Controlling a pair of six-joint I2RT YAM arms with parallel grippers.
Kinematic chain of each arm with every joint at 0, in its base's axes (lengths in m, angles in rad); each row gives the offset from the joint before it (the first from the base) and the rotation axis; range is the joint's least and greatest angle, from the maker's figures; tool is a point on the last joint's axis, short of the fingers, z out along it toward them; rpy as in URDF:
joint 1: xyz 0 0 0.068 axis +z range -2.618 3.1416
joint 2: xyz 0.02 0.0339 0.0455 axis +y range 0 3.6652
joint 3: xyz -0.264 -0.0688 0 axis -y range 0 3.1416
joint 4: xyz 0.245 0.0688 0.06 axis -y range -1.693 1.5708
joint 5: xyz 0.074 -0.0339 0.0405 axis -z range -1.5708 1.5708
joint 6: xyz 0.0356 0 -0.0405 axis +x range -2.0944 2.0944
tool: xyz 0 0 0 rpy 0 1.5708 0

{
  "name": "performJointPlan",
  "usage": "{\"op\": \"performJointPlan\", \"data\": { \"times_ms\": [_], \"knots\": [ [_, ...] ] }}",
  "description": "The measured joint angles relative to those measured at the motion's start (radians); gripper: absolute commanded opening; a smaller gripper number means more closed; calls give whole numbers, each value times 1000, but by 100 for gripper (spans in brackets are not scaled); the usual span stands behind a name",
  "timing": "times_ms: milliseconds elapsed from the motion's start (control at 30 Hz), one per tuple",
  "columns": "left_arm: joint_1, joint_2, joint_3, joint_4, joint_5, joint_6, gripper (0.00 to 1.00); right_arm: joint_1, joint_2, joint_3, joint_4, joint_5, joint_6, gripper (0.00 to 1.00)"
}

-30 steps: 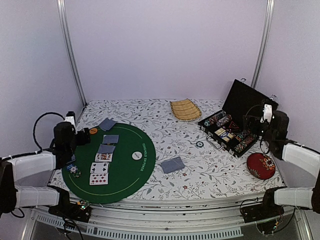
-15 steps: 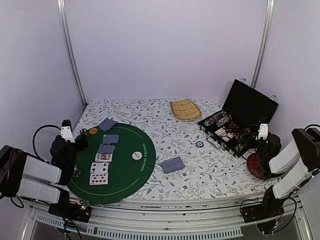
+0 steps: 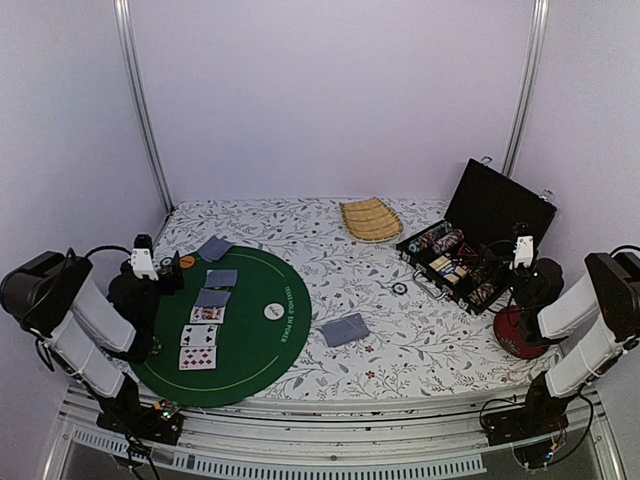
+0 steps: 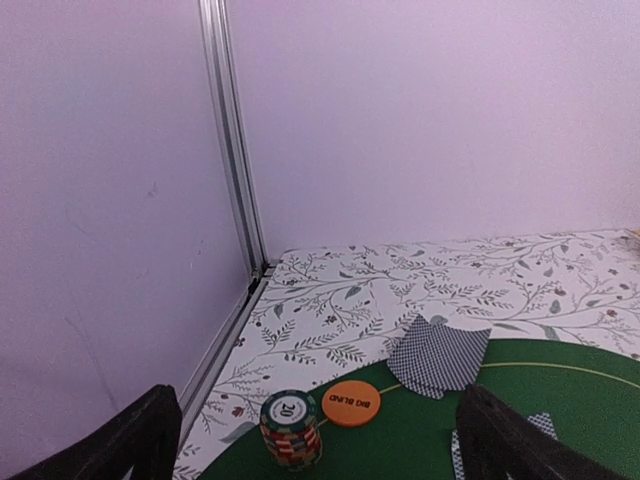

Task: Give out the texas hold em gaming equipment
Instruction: Reset both arms

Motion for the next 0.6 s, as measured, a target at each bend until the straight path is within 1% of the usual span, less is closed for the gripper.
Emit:
{"op": "performJointPlan", "data": {
  "times_ms": [233,600],
  "knots": [
    [14,-5,70,-43,26,-2,98,0,0,0,-15,0,0,99],
    [29,-5,83,-105,51,-7,98,0,0,0,-16,0,0,99]
  ]
}}
